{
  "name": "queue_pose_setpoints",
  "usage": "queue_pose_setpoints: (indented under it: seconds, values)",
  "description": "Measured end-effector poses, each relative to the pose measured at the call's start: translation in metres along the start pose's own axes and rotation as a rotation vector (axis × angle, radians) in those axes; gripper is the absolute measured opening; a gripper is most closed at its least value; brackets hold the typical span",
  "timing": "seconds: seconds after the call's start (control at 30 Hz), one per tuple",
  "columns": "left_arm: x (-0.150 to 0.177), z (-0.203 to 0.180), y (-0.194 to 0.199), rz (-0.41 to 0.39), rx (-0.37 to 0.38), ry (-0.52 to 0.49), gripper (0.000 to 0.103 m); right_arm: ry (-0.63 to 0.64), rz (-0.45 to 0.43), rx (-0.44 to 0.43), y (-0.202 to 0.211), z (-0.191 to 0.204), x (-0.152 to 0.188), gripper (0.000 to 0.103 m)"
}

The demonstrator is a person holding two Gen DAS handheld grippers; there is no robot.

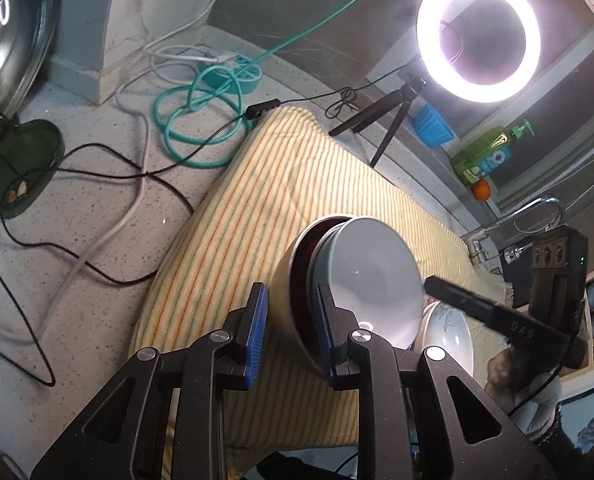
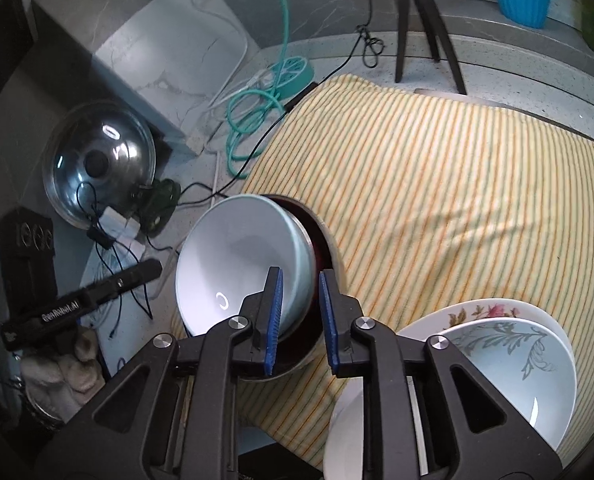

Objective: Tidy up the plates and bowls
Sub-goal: 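Carry the pale blue bowl with both tools over the red steel bowl, then lower the pale blue bowl into the red bowl with both tools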

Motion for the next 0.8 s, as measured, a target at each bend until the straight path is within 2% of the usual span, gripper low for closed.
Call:
queue_pose_setpoints:
  seconds: [0.23, 0.8]
  values:
    - [0.008, 0.0, -0.008, 0.028, 0.001, -0.001, 0.021, -0.091, 0.032, -0.017, -0.006, -0.021, 0.009, 0.019]
    - [0.013, 0.005, -0.024, 0.07, -0.016, 0.007, 0.021, -0.072, 0.092, 0.001, -0.03, -0.017, 0.017, 0.019]
Point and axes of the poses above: each gripper's, at about its wrist camera, not at the fingertips, and y roughly against the way its jaws point, z to its left, x to its underside, the point moved 5 cm from there along -y, roughly the way its jaws point, and after that the axes turned 3 degrees about y, right-handed, at the moved point
